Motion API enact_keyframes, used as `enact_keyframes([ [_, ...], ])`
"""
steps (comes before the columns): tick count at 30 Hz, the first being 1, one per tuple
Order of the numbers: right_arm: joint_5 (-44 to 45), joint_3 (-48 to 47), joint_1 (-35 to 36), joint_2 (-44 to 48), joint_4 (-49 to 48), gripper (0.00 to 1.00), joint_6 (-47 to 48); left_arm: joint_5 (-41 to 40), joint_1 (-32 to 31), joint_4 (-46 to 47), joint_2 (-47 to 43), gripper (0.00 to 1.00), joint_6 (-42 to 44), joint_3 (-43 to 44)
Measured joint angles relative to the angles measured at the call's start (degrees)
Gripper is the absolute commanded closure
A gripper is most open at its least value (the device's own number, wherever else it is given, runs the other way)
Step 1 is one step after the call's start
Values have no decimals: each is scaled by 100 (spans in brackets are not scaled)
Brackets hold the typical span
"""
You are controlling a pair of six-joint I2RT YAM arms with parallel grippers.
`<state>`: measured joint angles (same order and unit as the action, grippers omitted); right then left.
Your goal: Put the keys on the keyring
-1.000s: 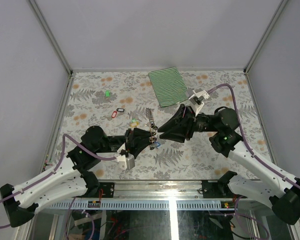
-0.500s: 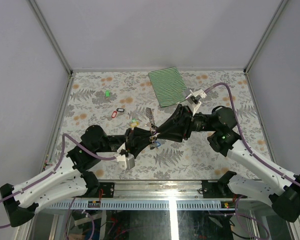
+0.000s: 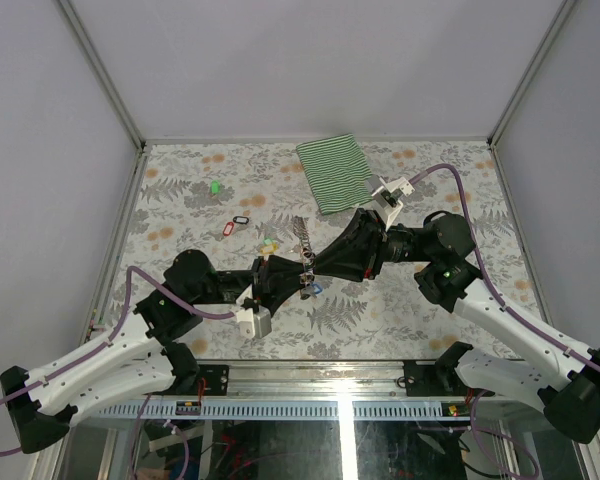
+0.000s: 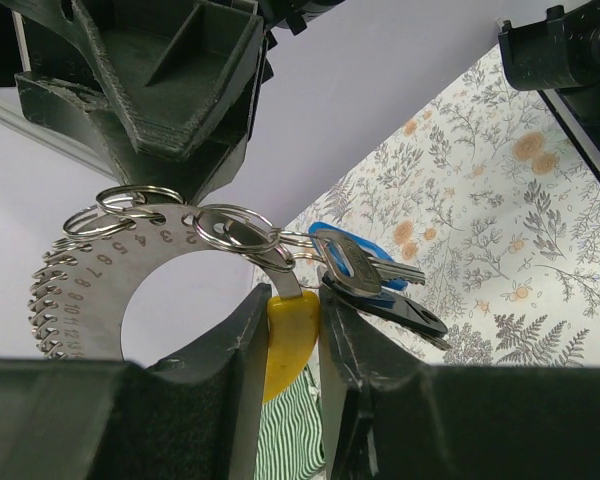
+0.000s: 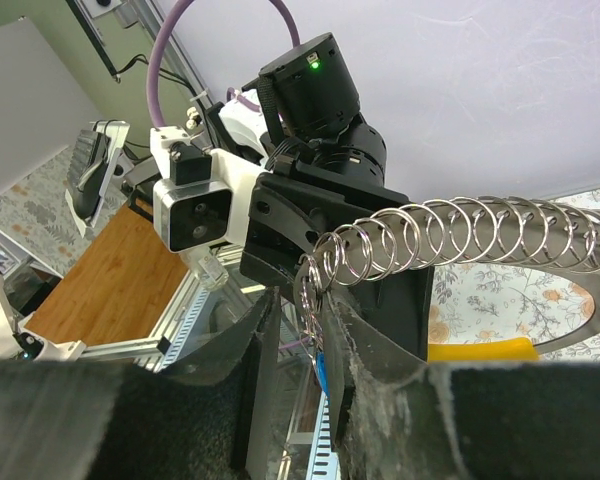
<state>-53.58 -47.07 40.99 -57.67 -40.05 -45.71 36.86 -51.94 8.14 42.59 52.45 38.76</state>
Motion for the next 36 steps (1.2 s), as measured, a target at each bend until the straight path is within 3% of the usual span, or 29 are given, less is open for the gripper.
enact_keyframes([
  [36, -2, -2, 37, 0, 74, 74, 0, -85, 0, -136, 0, 100, 7, 85],
])
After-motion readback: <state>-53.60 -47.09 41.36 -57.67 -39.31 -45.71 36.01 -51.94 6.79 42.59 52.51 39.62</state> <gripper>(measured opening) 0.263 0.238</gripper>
